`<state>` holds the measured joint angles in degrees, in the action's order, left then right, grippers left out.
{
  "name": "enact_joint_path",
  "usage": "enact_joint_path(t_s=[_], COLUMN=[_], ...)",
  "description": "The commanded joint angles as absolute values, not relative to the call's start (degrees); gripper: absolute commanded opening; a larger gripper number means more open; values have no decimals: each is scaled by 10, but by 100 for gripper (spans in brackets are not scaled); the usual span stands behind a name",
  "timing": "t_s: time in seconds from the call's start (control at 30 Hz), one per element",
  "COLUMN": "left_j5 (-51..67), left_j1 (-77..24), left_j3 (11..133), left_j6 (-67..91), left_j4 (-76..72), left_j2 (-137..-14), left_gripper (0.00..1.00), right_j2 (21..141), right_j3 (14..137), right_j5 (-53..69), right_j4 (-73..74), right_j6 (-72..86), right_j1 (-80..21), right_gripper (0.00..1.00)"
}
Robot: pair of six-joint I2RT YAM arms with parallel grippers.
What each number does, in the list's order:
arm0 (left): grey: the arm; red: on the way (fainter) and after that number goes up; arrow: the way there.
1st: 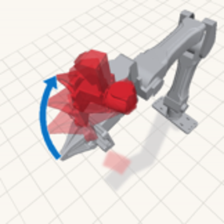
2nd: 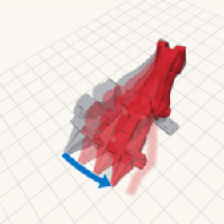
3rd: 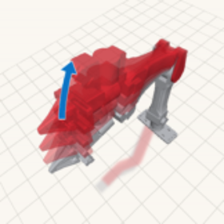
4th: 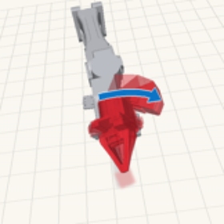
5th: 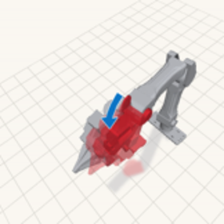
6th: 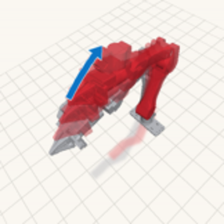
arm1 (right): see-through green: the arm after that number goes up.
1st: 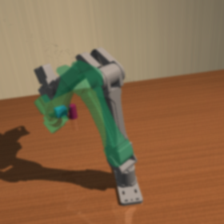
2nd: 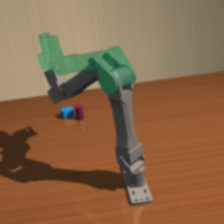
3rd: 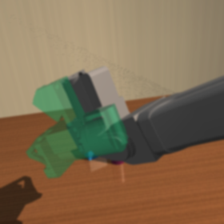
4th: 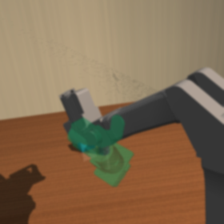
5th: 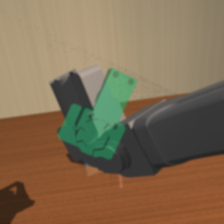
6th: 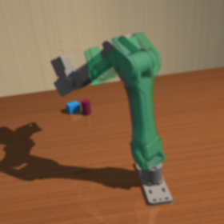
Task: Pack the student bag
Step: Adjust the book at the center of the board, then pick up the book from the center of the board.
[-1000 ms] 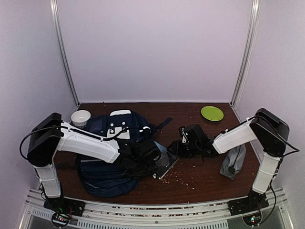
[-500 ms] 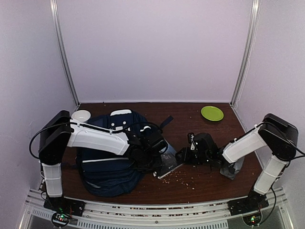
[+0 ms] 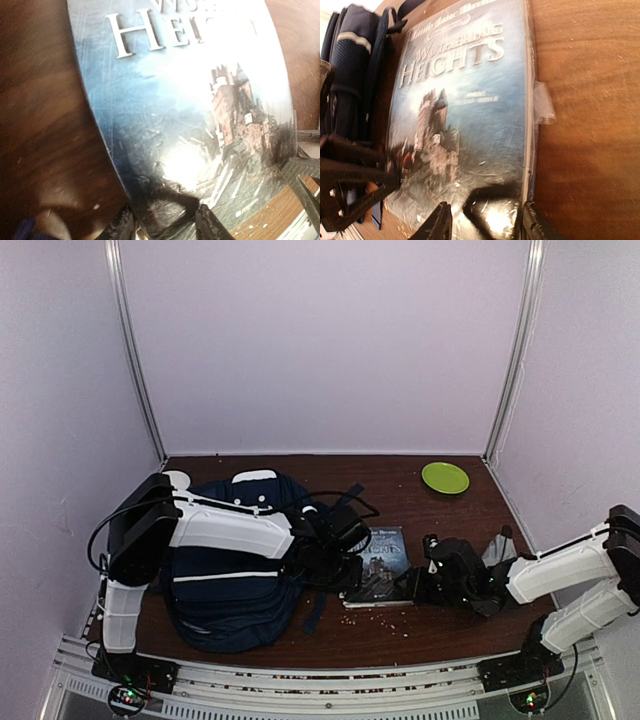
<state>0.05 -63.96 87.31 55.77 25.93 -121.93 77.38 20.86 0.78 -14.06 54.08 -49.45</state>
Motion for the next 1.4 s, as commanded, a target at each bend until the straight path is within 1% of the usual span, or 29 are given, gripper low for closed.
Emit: enact_joint_path(t_s=[0.0, 0.1, 0.17, 0.3, 0.5, 0.63, 0.77, 0.83, 1.03, 1.1, 1.23, 1.37], left_j5=[16, -8, -16, -6, 6, 19, 38, 44, 64, 72, 95, 108], left_j1=[-657, -649, -641, -621, -605, -591, -580, -579, -579, -578, -578, -578], left_j3=[885, 856, 834, 826, 889, 892, 891, 890, 885, 879, 865, 846], left_j6=[493, 496, 497, 498, 470, 471, 474, 474, 482, 486, 495, 499], left_j4=[180, 188, 185, 166, 189, 183, 170, 163, 150, 142, 114, 92], left_j2=[-1208, -1179, -1167, -1163, -1203, -1216, -1230, -1237, -1263, -1268, -1274, -1276], left_gripper=[77, 87, 92, 97, 98, 94, 87, 79, 62, 54, 34, 18], right_j2=[717, 698, 694, 712, 782, 824, 842, 851, 862, 865, 882, 869], right_j3=[232, 254, 253, 270, 281, 289, 290, 292, 287, 287, 298, 306], right_j5=[-14, -49, -50, -38, -1, 29, 52, 69, 136, 161, 230, 269], right_j4=[-35, 7, -8, -3, -36, -59, -72, -73, -102, -115, -148, -171], right_j6=[520, 509, 506, 503, 521, 535, 544, 548, 563, 566, 571, 573], right_j1=[-508, -494, -479, -442, -408, -397, -394, -393, -392, -392, -392, -392], right_gripper=[54, 61, 64, 71, 72, 72, 72, 71, 69, 68, 67, 60])
